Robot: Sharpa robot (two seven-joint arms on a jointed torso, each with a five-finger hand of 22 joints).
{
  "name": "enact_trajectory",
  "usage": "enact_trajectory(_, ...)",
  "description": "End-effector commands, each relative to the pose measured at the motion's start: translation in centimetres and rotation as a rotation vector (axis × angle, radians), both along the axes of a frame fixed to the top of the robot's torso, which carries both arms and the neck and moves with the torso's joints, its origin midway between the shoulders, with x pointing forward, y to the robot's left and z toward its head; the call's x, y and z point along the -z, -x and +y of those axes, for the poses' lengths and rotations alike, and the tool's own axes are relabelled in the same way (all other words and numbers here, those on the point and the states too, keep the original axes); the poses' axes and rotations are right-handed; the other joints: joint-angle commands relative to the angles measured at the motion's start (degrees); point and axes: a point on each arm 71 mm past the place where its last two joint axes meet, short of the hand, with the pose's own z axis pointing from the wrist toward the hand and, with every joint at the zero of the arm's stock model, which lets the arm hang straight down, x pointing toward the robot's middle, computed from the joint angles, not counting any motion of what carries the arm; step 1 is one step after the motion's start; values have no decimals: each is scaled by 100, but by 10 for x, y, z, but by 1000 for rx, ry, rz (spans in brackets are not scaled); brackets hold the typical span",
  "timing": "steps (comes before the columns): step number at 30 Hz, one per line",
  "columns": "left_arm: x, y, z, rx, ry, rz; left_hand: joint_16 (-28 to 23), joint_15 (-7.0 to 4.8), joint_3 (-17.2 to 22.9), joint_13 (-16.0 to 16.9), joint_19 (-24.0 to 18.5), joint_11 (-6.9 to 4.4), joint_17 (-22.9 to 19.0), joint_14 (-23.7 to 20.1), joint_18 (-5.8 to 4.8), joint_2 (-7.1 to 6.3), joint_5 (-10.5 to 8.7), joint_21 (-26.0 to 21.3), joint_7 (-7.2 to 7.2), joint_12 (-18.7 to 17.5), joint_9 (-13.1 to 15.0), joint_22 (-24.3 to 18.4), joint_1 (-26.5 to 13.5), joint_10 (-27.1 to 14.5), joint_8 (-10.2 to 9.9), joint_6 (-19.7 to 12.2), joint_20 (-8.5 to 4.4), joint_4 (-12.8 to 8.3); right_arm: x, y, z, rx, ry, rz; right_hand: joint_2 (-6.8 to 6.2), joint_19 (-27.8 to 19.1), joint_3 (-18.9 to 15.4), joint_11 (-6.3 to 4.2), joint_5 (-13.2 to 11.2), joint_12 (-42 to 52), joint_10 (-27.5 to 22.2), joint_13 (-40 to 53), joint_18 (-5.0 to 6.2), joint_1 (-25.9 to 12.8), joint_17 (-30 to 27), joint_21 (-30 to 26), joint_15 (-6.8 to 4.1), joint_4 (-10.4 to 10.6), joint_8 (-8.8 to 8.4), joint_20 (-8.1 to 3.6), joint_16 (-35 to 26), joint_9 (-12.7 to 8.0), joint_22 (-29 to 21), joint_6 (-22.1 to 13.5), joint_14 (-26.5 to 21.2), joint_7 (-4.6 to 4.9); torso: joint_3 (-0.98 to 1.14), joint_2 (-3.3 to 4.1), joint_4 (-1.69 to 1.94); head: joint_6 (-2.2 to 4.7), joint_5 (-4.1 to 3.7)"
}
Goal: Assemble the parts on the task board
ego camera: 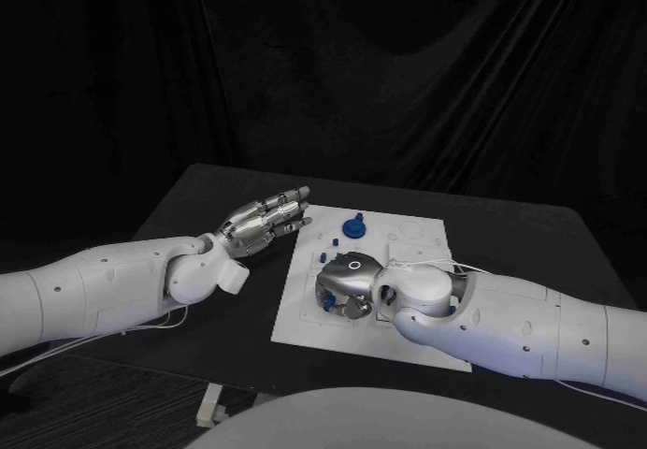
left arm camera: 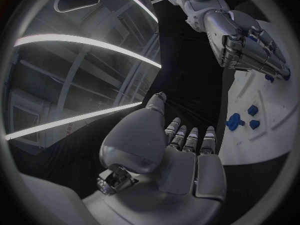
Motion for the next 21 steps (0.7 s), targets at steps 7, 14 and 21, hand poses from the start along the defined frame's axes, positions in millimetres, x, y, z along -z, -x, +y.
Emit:
enact_trajectory(7,3,2,-1,10,21,10,13,62,-32,-3,10,-9,2,4,96,25,32,-16,-22,33,1,4,-14,-15,23,-23,47,-13,2,1,-1,6,17,-1,-140,-205,92,-62,-117,-359,-395,-9,94,-183,-171,-360,156,-31,-308,105,-143,-131,695,-447,-115,165,0,0,1,-1,5)
enact_trajectory(14,5,3,-1,10,20,13,10,68,-29,-4,12,-10,1,3,96,30,33,-14,-24,29,0,7,-12,-19,21,-32,53,-16,3,1,-2,5,25,4,-206,-307,-248,87,-417,-466,-1429,-3,137,-413,-296,-547,249,-11,-381,233,-198,-293,646,-1088,-229,50,0,0,0,-1,4)
enact_trajectory(21,6,3,0,9,18,15,10,69,-28,-5,13,-10,1,3,96,31,33,-13,-24,29,0,11,-11,-20,20,-34,54,-17,4,0,-4,9,29,4,-106,-329,-793,131,-636,-331,-1614,10,154,-431,-350,-630,314,96,-369,310,-208,-404,626,-1409,-268,-14,-1,1,1,-1,-2)
